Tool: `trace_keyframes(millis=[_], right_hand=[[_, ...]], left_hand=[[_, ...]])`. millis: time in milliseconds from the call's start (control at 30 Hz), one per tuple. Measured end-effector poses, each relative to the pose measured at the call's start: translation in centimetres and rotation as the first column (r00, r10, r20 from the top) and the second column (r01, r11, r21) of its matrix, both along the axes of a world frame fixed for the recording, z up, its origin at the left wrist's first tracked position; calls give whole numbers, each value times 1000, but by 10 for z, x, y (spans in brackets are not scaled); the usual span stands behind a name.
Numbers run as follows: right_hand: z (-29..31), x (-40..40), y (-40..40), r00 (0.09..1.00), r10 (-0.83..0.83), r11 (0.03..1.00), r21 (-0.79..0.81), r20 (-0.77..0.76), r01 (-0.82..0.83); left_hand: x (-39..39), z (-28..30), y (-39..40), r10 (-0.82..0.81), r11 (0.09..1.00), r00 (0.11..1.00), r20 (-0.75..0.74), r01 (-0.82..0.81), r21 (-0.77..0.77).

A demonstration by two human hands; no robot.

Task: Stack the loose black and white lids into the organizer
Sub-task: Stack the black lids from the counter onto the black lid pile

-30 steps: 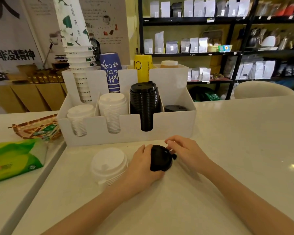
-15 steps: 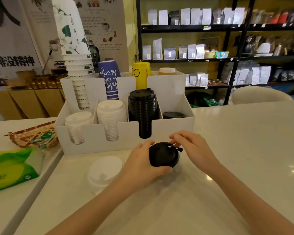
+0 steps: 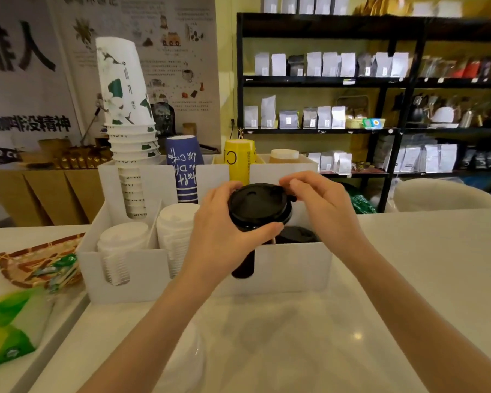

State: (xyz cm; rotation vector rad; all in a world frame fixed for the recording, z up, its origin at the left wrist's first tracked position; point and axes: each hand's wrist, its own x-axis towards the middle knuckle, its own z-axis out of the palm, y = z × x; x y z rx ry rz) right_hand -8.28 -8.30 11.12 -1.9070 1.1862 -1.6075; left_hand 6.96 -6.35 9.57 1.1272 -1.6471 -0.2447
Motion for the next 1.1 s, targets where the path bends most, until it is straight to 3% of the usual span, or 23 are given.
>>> trace_keyframes(millis=[233, 400, 533, 867, 1100], right_hand=[[1, 20, -42, 996, 47, 998, 24, 79, -49], [-12, 31, -66, 963, 205, 970, 99, 173, -224], [-28, 33, -82, 951, 191, 955, 180, 244, -237], [-36, 27, -91, 955, 190, 961, 155, 227, -228], [-37, 23, -90, 964, 194, 968, 124, 180, -218]], left_hand=[[5, 6, -47, 98, 995, 991, -91, -101, -28], [7, -4, -67, 173, 985, 985, -26, -172, 23], [12, -8, -73, 151, 986, 989, -6, -150, 73], [16, -6, -74, 125, 984, 992, -5, -123, 127], [19, -2, -71, 145, 966, 986, 83, -159, 203]])
